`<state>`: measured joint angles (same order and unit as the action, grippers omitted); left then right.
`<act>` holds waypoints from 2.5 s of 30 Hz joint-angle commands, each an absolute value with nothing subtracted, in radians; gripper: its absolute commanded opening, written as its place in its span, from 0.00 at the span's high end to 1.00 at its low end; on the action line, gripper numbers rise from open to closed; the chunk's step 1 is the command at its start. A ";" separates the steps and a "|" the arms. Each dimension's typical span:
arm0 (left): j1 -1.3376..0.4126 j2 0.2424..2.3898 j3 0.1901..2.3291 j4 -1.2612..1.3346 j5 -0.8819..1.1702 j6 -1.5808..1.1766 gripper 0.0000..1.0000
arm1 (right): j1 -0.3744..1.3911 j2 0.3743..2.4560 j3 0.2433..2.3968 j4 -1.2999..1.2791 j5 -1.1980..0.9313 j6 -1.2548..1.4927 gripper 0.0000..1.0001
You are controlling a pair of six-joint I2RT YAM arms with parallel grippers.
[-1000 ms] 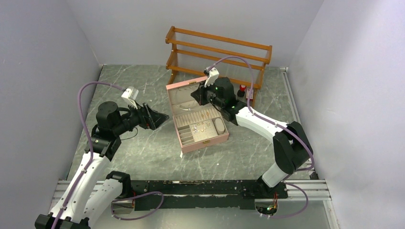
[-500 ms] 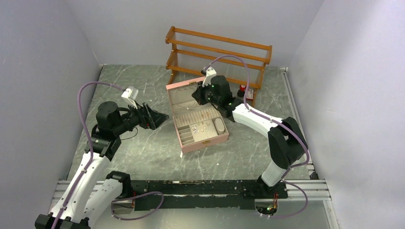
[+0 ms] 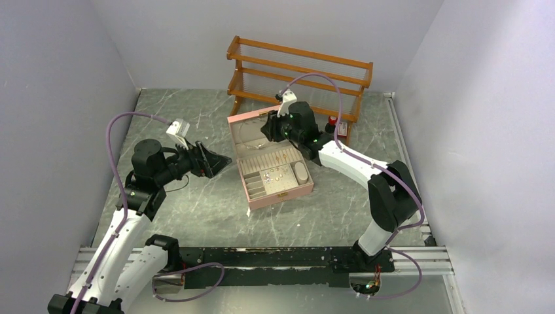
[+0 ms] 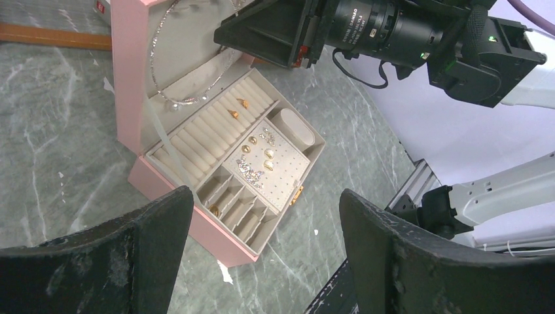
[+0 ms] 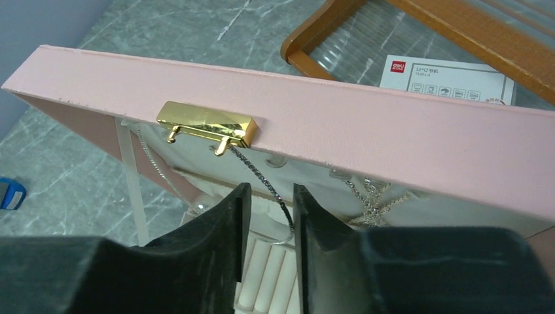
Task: Organize the mixed jewelry
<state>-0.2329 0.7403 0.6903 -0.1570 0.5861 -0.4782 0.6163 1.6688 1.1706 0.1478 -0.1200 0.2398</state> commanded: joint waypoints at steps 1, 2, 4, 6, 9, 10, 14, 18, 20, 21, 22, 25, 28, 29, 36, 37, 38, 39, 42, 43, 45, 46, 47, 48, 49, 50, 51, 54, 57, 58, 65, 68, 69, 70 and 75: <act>-0.239 0.724 0.687 -0.149 0.582 -0.470 0.14 | 0.609 1.637 1.172 0.155 -0.123 0.259 0.63; -0.239 0.723 0.689 -0.150 0.578 -0.470 0.14 | 0.610 1.624 1.164 0.158 -0.121 0.268 0.60; -0.239 0.721 0.691 -0.154 0.572 -0.471 0.15 | 0.609 1.603 1.146 0.161 -0.113 0.287 0.54; -0.239 0.719 0.695 -0.159 0.562 -0.471 0.15 | 0.609 1.575 1.123 0.167 -0.097 0.313 0.49; -0.239 0.718 0.706 -0.168 0.553 -0.467 0.15 | 0.609 1.536 1.091 0.170 -0.050 0.352 0.42; -0.239 0.718 0.710 -0.173 0.550 -0.466 0.15 | 0.609 1.524 1.081 0.166 -0.035 0.370 0.41; -0.239 0.708 0.723 -0.211 0.512 -0.457 0.16 | 0.609 1.453 1.015 0.153 0.033 0.493 0.41; -0.239 0.681 0.722 -0.245 0.476 -0.449 0.16 | 0.610 1.381 0.909 0.125 0.127 0.786 0.45; -0.239 0.668 0.721 -0.256 0.463 -0.448 0.16 | 0.609 1.369 0.878 0.106 0.171 0.913 0.46; -0.239 0.664 0.722 -0.262 0.458 -0.448 0.16 | 0.609 1.370 0.869 0.110 0.178 0.961 0.48; -0.239 0.658 0.722 -0.269 0.454 -0.449 0.16 | 0.611 1.376 0.868 0.111 0.183 1.000 0.48; -0.239 0.649 0.721 -0.275 0.445 -0.458 0.16 | 0.620 1.432 0.918 0.081 0.210 1.070 0.48; -0.239 0.646 0.710 -0.267 0.450 -0.480 0.17 | 0.627 1.494 0.966 0.067 0.225 1.151 0.48; -0.239 0.647 0.707 -0.264 0.453 -0.488 0.17 | 0.630 1.513 0.974 0.065 0.236 1.184 0.49; -0.241 0.655 0.667 -0.214 0.499 -0.546 0.17 | 0.657 1.634 1.093 -0.020 0.330 1.317 0.57; -0.244 0.657 0.656 -0.194 0.511 -0.557 0.18 | 0.662 1.648 1.108 -0.031 0.334 1.319 0.57; -0.248 0.658 0.645 -0.186 0.516 -0.569 0.18 | 0.665 1.660 1.116 -0.027 0.334 1.324 0.57; -0.251 0.659 0.635 -0.172 0.519 -0.577 0.18 | 0.665 1.668 1.119 -0.024 0.338 1.333 0.57; -0.256 0.662 0.624 -0.162 0.521 -0.588 0.18 | 0.672 1.687 1.130 -0.037 0.364 1.368 0.57; -0.257 0.664 0.627 -0.164 0.518 -0.585 0.18 | 0.674 1.690 1.135 -0.057 0.376 1.380 0.58; -0.259 0.666 0.637 -0.174 0.511 -0.575 0.18 | 0.681 1.690 1.141 -0.083 0.405 1.401 0.59; -0.261 0.667 0.641 -0.179 0.506 -0.569 0.18 | 0.682 1.689 1.142 -0.092 0.417 1.410 0.60; -0.261 0.667 0.645 -0.181 0.503 -0.566 0.18 | 0.685 1.688 1.142 -0.095 0.424 1.417 0.60; -0.262 0.669 0.646 -0.180 0.502 -0.564 0.18 | 0.685 1.688 1.141 -0.098 0.427 1.423 0.61; -0.263 0.671 0.646 -0.179 0.501 -0.566 0.18 | 0.685 1.690 1.142 -0.106 0.431 1.433 0.62; -0.264 0.673 0.644 -0.176 0.504 -0.567 0.18 | 0.685 1.691 1.144 -0.106 0.432 1.439 0.62; -0.264 0.674 0.643 -0.174 0.506 -0.569 0.18 | 0.685 1.693 1.144 -0.101 0.431 1.438 0.62; -0.263 0.676 0.641 -0.171 0.505 -0.572 0.18 | 0.684 1.712 1.157 -0.096 0.425 1.441 0.63; -0.264 0.681 0.646 -0.169 0.509 -0.573 0.18 | 0.684 1.741 1.187 -0.098 0.406 1.442 0.63; -0.264 0.683 0.648 -0.168 0.514 -0.572 0.19 | 0.684 1.749 1.193 -0.094 0.395 1.446 0.63; -0.264 0.718 0.702 -0.209 0.513 -0.536 0.24 | 0.686 1.794 1.235 -0.141 0.339 1.476 0.67; -0.265 0.740 0.733 -0.236 0.490 -0.508 0.25 | 0.686 1.799 1.223 -0.131 0.324 1.487 0.68; -0.266 0.749 0.744 -0.241 0.486 -0.501 0.25 | 0.686 1.801 1.219 -0.128 0.319 1.490 0.68; -0.268 0.758 0.753 -0.243 0.481 -0.494 0.26 | 0.687 1.804 1.216 -0.125 0.312 1.492 0.68; -0.320 0.817 0.785 -0.222 0.408 -0.451 0.29 | 0.686 1.817 1.199 -0.105 0.275 1.504 0.72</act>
